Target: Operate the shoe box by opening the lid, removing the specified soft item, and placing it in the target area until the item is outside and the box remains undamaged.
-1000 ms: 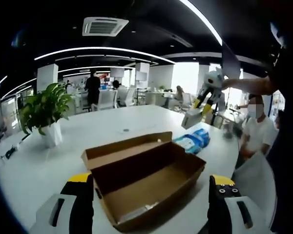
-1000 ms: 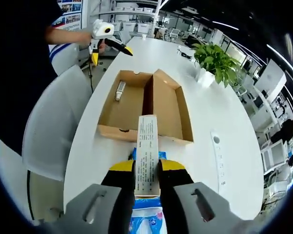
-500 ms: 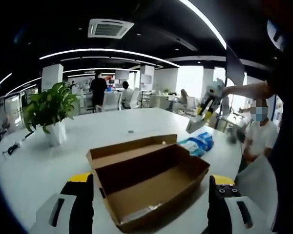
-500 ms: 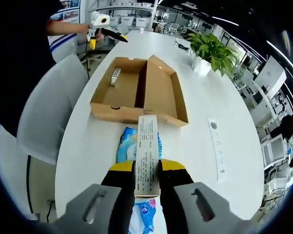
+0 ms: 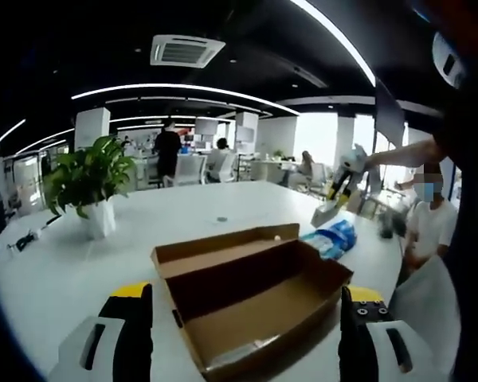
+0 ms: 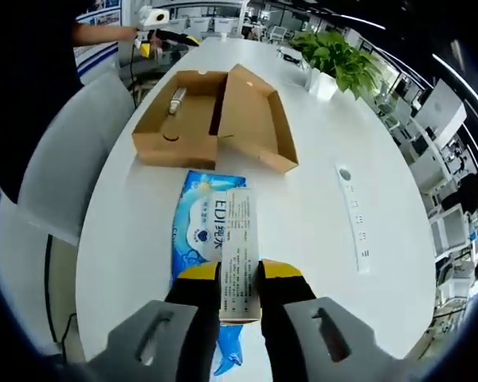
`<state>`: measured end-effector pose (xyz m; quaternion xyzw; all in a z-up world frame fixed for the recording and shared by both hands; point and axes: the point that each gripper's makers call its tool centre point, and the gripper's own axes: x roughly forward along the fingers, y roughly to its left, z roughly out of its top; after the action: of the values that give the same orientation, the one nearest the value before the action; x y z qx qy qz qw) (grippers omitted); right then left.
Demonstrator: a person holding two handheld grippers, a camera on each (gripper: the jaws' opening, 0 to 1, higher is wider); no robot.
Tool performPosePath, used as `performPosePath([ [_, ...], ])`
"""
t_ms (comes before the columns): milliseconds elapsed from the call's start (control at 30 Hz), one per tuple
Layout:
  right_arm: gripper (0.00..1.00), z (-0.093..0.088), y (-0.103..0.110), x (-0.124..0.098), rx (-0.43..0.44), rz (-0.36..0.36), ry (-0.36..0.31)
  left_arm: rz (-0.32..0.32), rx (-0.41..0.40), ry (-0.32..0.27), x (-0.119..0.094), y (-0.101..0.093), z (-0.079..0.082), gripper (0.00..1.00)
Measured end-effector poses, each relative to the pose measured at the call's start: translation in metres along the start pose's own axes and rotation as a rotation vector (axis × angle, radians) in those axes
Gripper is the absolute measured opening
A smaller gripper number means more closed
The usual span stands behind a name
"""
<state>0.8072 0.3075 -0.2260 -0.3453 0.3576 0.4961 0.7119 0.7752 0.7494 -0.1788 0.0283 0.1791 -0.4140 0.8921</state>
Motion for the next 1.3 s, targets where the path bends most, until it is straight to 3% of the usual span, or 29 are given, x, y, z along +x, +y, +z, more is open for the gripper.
performPosePath([
  [233, 0.16, -0.028, -0.010, 0.010, 0.036, 0.002, 0.027, 0.015, -0.005, 0.026, 0.000, 0.007, -0.007, 1.00],
  [533, 0.16, -0.048, -0.024, 0.008, 0.068, -0.016, 0.021, 0.015, -0.007, 0.062, 0.005, 0.010, -0.018, 0.99],
  [767, 0.16, -0.077, -0.024, 0.012, 0.076, 0.001, 0.066, 0.018, -0.003, 0.076, 0.008, 0.011, -0.020, 0.99],
  [1300, 0.16, -0.120, -0.023, 0.022, 0.067, 0.025, 0.144, 0.008, 0.012, 0.107, 0.021, 0.006, -0.020, 0.99],
])
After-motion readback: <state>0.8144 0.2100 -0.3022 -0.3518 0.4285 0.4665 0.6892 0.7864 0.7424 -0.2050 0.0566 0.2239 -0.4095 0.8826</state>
